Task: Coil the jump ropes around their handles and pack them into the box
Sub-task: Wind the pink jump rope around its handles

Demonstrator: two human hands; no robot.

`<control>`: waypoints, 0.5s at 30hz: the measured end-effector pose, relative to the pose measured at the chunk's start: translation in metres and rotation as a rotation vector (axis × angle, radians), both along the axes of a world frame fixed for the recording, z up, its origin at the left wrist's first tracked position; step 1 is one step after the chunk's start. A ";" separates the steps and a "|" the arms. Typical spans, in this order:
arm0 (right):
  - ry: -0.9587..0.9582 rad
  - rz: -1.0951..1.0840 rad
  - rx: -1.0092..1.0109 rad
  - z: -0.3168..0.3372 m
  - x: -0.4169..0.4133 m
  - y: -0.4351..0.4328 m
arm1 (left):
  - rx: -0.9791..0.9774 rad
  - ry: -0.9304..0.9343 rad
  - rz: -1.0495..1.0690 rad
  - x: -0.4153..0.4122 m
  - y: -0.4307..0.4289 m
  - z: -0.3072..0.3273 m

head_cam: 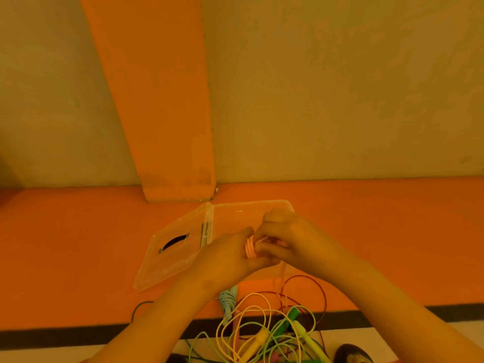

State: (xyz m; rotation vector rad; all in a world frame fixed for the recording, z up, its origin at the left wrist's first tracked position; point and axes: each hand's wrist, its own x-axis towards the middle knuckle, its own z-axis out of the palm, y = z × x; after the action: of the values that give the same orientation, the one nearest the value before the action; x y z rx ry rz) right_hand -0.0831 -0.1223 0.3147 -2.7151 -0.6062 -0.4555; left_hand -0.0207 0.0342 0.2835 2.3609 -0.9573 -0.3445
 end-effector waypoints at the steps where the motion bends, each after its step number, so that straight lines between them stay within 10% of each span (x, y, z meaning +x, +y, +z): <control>1: 0.023 0.004 0.014 0.001 -0.001 0.000 | -0.004 -0.001 0.003 -0.002 -0.001 -0.001; 15: 0.001 -0.377 -0.095 0.020 -0.009 -0.014 | 0.074 0.195 -0.201 -0.004 -0.003 0.012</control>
State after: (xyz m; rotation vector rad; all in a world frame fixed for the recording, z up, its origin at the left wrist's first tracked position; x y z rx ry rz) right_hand -0.0919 -0.1363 0.3350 -2.9268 -0.1130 -0.5250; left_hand -0.0248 0.0310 0.2956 2.2502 -1.1057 -0.6861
